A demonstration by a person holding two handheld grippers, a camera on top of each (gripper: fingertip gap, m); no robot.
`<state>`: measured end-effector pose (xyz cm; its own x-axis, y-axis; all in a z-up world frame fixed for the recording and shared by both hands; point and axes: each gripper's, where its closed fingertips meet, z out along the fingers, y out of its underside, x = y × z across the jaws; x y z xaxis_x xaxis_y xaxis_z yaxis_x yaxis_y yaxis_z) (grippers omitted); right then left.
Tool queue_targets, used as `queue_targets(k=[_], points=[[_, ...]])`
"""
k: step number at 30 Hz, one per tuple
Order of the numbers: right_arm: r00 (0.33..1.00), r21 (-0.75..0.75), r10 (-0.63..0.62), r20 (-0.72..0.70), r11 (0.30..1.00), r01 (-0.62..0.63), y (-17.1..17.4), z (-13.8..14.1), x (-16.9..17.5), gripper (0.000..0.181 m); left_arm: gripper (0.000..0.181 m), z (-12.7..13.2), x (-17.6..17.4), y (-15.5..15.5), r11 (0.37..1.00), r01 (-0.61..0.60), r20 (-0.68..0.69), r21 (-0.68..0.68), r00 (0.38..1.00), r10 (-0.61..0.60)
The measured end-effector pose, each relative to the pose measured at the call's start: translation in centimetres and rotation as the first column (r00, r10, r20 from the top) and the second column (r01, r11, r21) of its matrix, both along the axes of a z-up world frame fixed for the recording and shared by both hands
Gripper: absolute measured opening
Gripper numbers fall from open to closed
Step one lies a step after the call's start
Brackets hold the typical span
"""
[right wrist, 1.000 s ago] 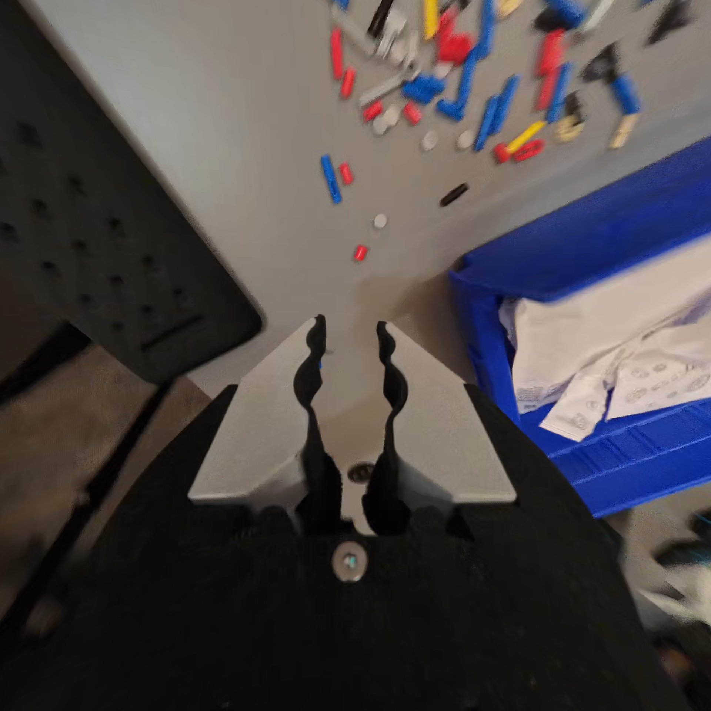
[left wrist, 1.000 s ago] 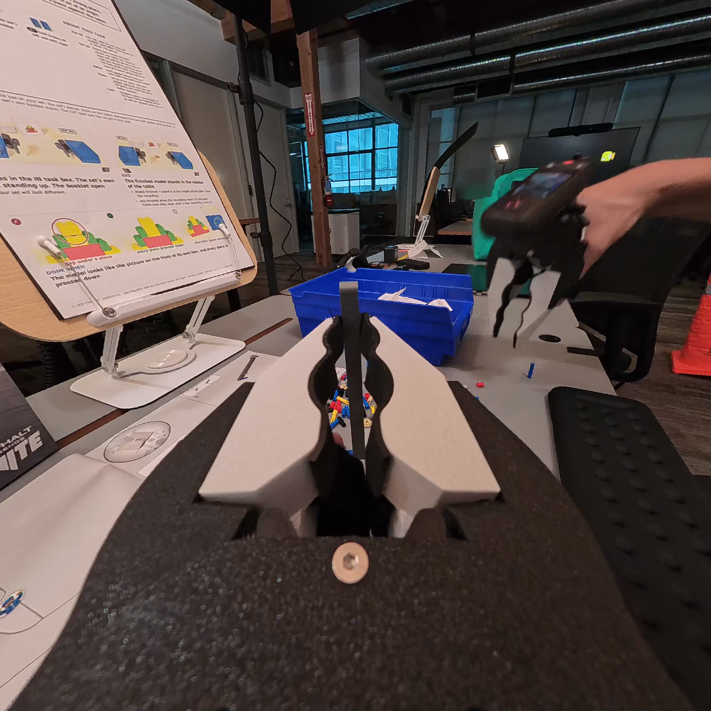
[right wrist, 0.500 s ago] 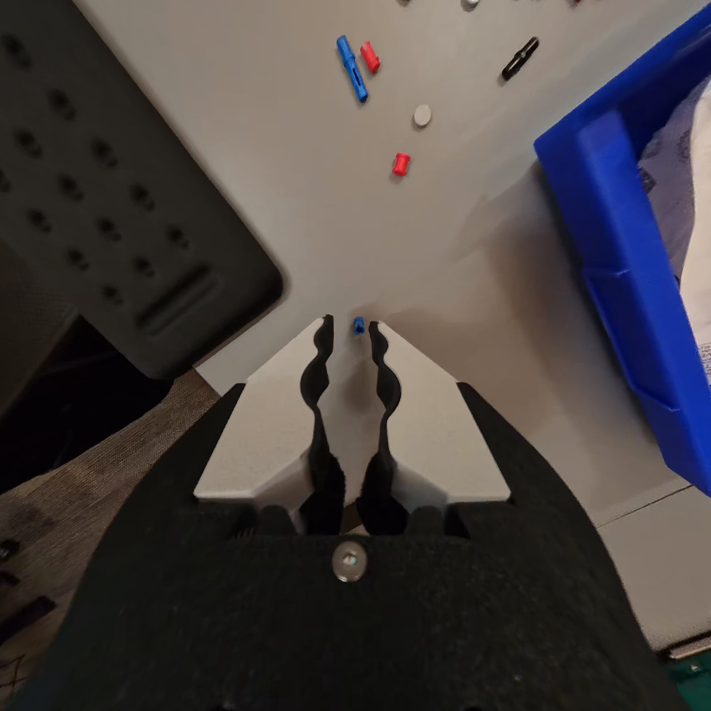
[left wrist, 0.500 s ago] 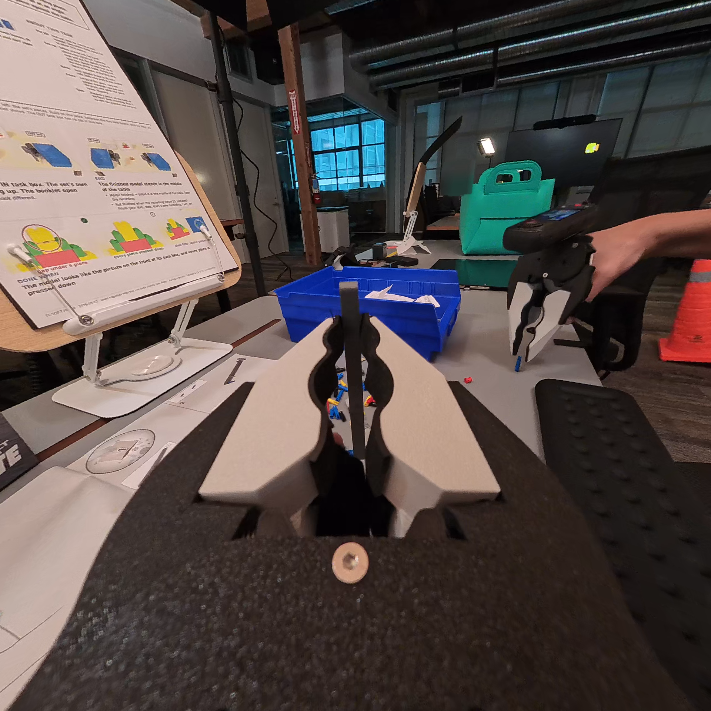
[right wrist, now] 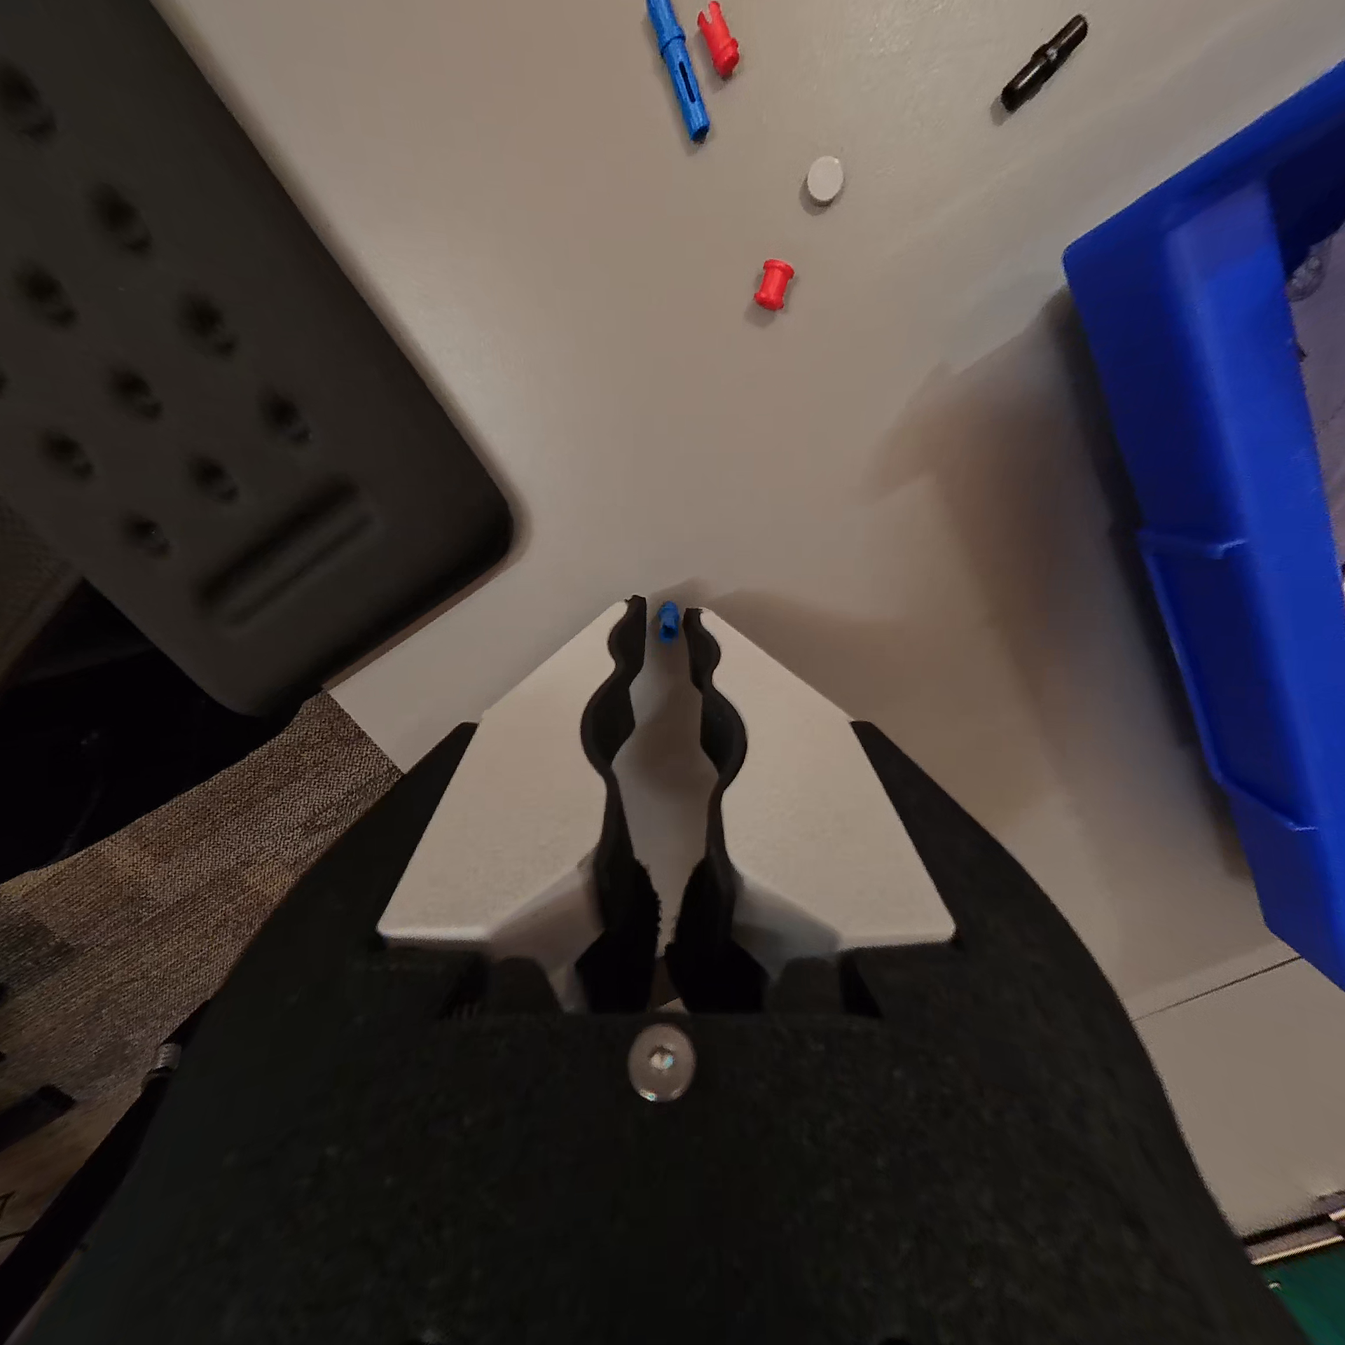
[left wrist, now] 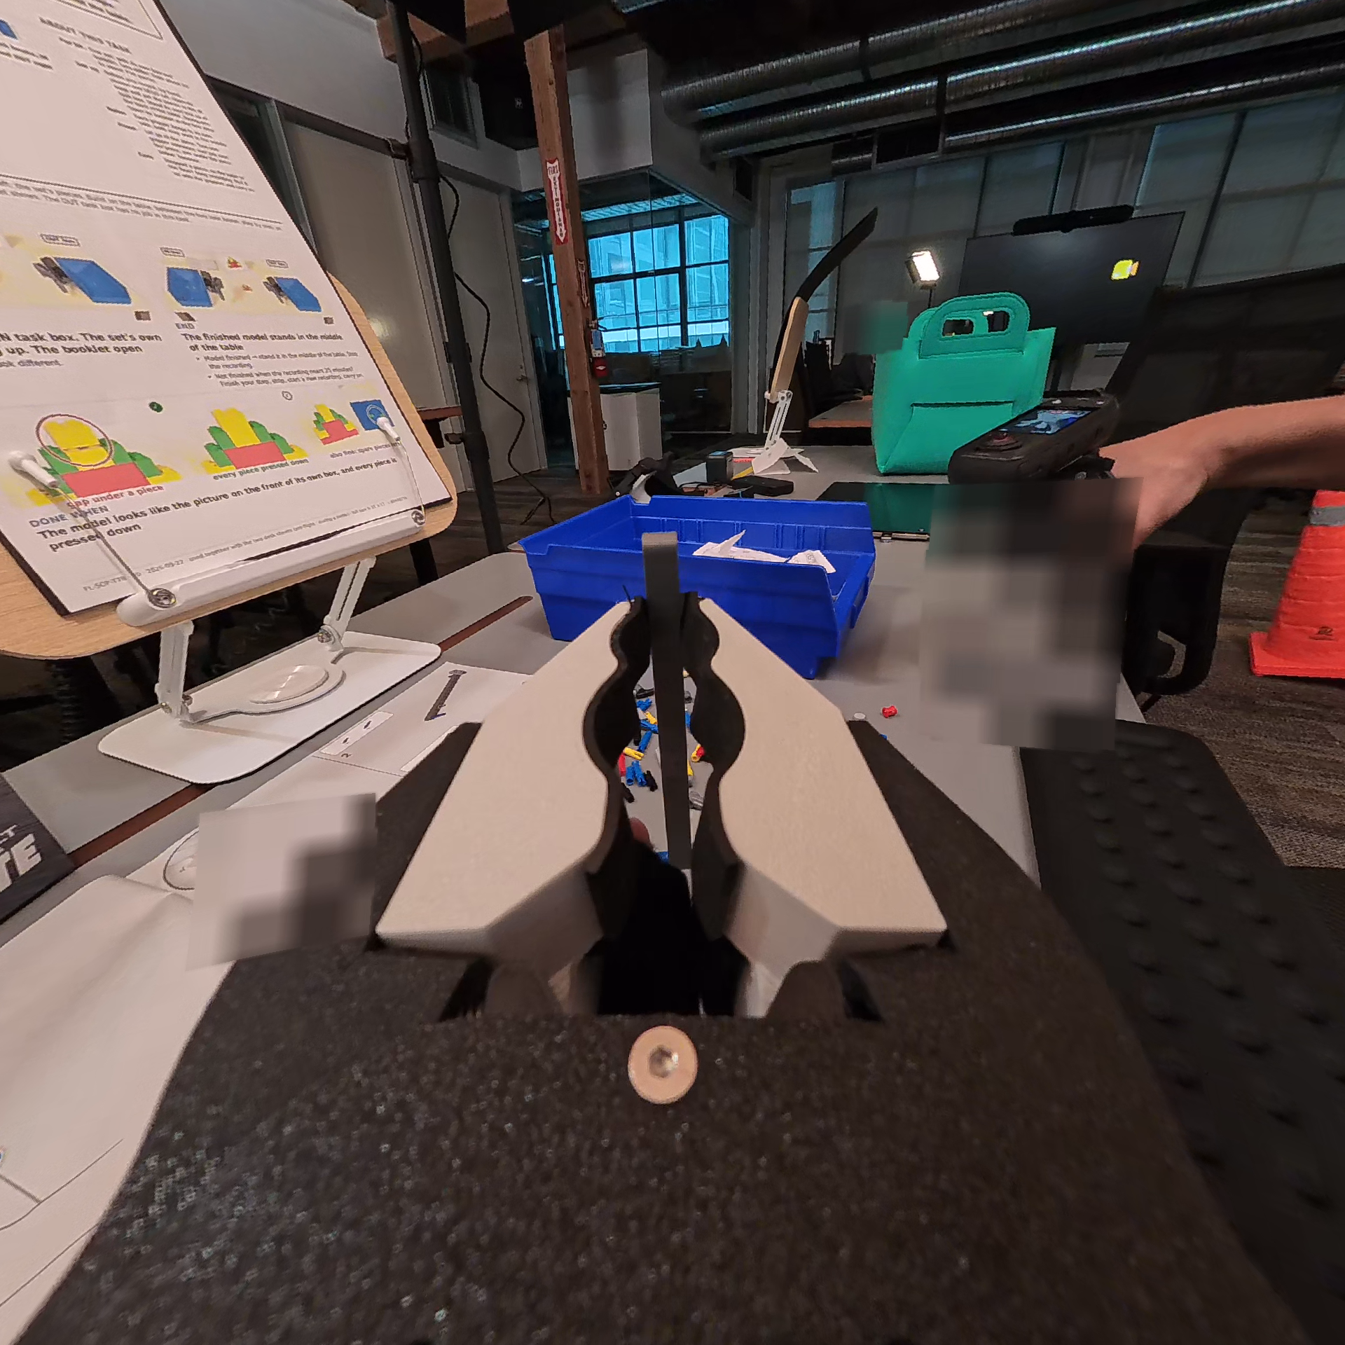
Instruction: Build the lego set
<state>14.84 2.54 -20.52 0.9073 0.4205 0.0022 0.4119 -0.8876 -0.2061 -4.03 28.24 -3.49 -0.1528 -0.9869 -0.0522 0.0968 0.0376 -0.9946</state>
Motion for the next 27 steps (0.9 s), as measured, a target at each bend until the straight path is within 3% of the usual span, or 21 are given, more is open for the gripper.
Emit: queue_targets(k=[20,24,27], points=[[0.999,0.041,0.009,0.037,0.999,-0.011,0.5,0.2,0.1,0.005,0.006,-0.3,0.2,-0.2,1.000,0.004,-0.011,0.012,1.000,-0.004],[0.993,0.330,0.031,0.114,0.941,-0.068,6.2,5.3,-2.2,0.005,0.006,-0.3,0.2,-0.1,1.000,0.009,-0.012,-0.028,1.000,-0.009],[1.000,0.620,-0.004,0.006,0.784,0.000,13.3,12.3,-8.9,0.004,0.006,-0.3,0.3,0.2,0.995,0.020,-0.006,-0.096,1.000,-0.021]])
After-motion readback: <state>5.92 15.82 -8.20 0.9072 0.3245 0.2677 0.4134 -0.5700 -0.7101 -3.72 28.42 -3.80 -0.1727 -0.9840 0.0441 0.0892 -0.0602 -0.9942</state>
